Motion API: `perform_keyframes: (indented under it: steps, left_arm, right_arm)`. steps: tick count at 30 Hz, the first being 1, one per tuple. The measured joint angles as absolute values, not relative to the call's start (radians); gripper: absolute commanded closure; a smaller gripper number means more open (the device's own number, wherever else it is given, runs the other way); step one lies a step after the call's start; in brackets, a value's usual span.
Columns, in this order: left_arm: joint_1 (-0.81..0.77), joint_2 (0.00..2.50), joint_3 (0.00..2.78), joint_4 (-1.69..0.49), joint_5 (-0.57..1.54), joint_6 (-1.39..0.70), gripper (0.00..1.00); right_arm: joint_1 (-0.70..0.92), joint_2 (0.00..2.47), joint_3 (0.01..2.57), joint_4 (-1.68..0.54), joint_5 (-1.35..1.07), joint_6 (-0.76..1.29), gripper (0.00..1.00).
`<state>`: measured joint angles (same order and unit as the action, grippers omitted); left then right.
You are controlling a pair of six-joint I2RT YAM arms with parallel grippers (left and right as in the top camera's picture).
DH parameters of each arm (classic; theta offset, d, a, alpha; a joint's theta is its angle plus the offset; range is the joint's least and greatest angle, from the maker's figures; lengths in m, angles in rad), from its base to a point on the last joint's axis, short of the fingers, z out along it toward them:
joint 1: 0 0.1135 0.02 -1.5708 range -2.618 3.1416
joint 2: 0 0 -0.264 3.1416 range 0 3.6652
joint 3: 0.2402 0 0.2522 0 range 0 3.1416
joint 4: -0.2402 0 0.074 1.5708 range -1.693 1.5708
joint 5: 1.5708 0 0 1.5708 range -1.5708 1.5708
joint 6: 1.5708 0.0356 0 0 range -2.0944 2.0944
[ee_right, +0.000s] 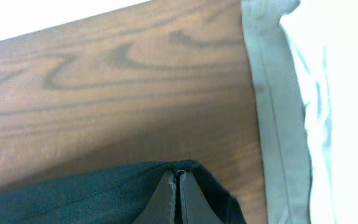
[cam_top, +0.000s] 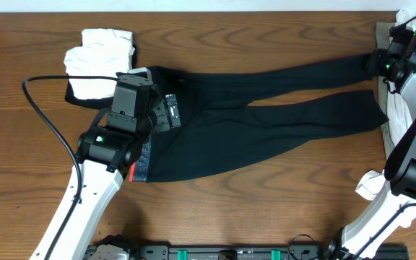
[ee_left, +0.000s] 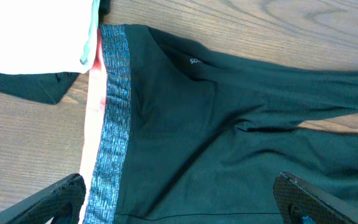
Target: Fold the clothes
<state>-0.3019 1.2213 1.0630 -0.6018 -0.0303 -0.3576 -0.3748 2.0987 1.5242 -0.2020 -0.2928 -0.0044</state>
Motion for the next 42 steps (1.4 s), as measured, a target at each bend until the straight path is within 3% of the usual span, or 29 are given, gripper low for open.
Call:
perform_keyframes:
  steps: [15, 16, 18, 21, 27, 29, 32, 42]
  left_arm:
    - [-0.302, 1.221, 1.063, -0.601, -0.030, -0.358, 0.02]
    - [-0.302, 1.221, 1.063, -0.601, -0.030, -0.358, 0.02]
    - [-0.302, 1.221, 1.063, -0.602, -0.030, -0.358, 0.02]
    - [-0.302, 1.221, 1.063, -0.601, -0.030, -0.358, 0.02]
    - [-0.302, 1.221, 1.063, -0.602, -0.030, -0.358, 0.02]
    - [-0.302, 1.221, 1.063, -0.601, -0.030, -0.358, 0.02]
    - [-0.302, 1.221, 1.063, -0.601, -0.030, -0.358, 0.02]
    - [-0.302, 1.221, 1.063, -0.601, -0.030, -0.358, 0.02]
  right_arm:
    - [-0.323, 2.294, 1.526, 0.025, -0.242, -0.004, 0.99]
    - [-0.321, 2.302, 1.526, 0.038, -0.238, -0.004, 0.97]
    - [-0.319, 2.320, 1.526, 0.075, -0.228, -0.003, 0.83]
    - [-0.319, 2.329, 1.526, 0.146, -0.221, 0.000, 0.71]
    - [-0.319, 2.297, 1.533, 0.191, -0.216, -0.002, 0.66]
    - [-0.319, 2.268, 1.535, 0.148, -0.215, -0.001, 0.67]
    - [-0.319, 2.207, 1.541, 0.032, -0.213, -0.004, 0.80]
    - [-0.313, 2.159, 1.551, -0.269, -0.217, 0.000, 0.96]
